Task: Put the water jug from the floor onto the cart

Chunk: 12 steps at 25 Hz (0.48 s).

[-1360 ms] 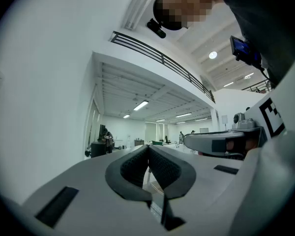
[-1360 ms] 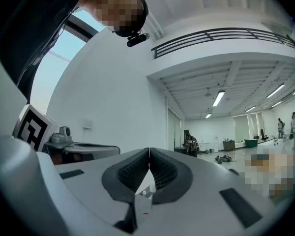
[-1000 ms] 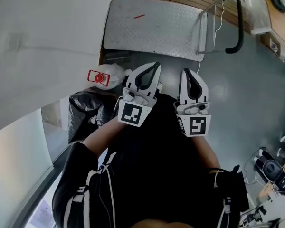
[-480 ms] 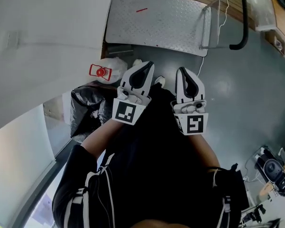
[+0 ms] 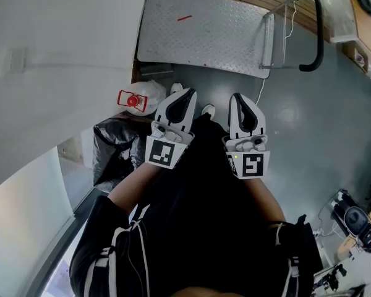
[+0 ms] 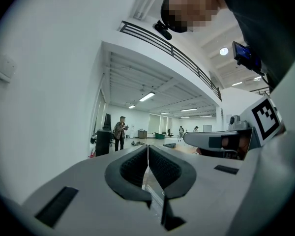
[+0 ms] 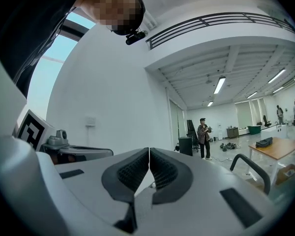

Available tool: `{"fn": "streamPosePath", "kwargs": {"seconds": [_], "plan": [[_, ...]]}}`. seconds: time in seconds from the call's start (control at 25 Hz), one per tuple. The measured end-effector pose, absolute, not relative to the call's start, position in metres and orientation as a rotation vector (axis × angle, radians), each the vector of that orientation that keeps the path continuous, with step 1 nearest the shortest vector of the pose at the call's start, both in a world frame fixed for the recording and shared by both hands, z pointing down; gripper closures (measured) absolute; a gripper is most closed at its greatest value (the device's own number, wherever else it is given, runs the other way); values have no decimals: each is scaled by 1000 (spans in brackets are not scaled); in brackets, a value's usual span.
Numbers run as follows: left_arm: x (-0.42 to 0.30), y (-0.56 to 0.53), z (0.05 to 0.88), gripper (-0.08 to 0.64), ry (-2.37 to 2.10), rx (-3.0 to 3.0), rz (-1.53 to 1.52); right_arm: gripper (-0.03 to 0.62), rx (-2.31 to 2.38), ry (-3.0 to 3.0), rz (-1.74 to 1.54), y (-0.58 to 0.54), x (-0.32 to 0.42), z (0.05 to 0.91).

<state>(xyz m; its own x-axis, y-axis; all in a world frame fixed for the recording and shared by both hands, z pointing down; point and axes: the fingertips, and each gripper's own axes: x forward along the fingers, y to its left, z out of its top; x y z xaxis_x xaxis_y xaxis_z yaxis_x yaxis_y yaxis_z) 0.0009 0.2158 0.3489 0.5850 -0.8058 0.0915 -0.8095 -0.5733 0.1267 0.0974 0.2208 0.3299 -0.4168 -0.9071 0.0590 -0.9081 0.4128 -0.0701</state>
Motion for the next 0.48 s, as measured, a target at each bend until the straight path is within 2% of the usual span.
{"fn": "streamPosePath", "kwargs": {"seconds": [0.48], "plan": [[-67, 165, 348, 541, -1141, 2663, -110, 574, 1693, -2528, 29, 160, 34, 312]]}}
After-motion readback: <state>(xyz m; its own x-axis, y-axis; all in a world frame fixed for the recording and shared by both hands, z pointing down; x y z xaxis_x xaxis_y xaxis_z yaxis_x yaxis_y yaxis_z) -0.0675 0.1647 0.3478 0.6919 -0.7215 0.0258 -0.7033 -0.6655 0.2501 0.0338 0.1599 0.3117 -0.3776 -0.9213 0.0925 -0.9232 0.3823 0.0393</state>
